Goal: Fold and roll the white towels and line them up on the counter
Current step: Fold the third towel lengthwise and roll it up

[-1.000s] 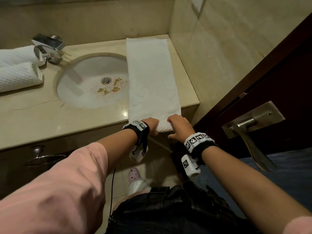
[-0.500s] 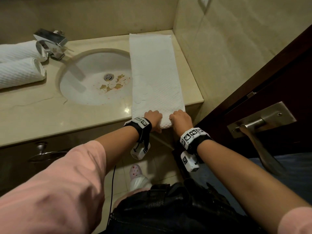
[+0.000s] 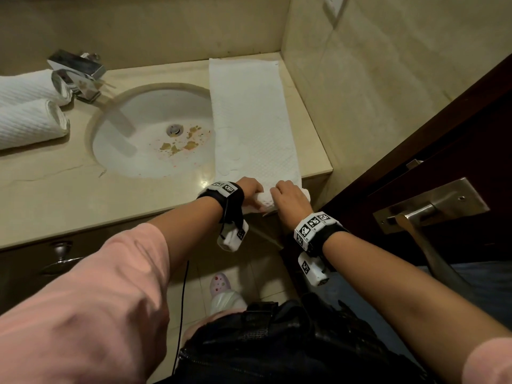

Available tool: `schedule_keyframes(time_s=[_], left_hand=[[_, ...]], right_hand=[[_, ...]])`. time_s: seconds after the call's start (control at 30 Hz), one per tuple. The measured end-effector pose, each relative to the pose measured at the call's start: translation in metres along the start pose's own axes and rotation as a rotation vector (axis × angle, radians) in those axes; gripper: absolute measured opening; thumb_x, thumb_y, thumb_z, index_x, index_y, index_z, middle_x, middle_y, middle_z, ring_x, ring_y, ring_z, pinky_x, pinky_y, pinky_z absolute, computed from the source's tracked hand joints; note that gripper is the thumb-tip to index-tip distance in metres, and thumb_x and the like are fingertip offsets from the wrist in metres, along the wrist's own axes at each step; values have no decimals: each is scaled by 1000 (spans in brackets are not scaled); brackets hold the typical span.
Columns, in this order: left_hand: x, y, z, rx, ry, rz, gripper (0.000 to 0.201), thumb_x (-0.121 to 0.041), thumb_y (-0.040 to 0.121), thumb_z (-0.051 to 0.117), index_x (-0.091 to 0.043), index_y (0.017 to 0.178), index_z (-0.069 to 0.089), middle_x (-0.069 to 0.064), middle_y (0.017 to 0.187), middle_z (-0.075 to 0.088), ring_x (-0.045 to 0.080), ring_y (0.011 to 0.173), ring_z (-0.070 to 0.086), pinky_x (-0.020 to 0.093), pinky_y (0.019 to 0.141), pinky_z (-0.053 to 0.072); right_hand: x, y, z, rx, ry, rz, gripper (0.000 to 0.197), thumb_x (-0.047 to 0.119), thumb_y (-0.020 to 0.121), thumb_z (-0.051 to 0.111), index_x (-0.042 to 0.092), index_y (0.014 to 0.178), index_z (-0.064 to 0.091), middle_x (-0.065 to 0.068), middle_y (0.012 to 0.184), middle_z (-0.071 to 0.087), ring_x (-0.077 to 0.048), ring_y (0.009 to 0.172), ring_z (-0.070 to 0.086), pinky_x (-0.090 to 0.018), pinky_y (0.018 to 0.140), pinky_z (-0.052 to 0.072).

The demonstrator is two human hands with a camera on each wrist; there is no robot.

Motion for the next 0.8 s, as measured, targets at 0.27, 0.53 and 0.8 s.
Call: schedule_keyframes(time_s=[0.27,0.53,0.8], left_hand=[[8,7,-10,137,-92,20,33,-37,85,70,-11,105,66,-1,88,62,15,82,55,24,63,39],[-2,-1,-18,64,62,25,38,-38,85,67,-11,112,66,7,108,67,22,102,59,26,79,40],[-11,-14,-8,-143,340,57,41,-24,85,66,-6,118,50,13,116,58,29,107,56,35,87,47]], right_hand=[[9,4,-2,-111,-54,-105,30,1,60,74,8,84,59,-9,80,58,-27,75,54,-35,69,46],[1,25,-9,173,-55,19,17,8,92,53,7,105,63,-11,103,63,-27,102,55,-33,78,42],[-3,56,-22,397,10,173,22,5,94,47,3,106,65,-14,109,65,-28,99,64,-31,76,48]])
Point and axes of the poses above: each hand's wrist, its own y-axis towards the middle knuckle, its own z-axis out of the palm, x = y × z, the point moved 4 cm from there along y, towards the middle knuckle
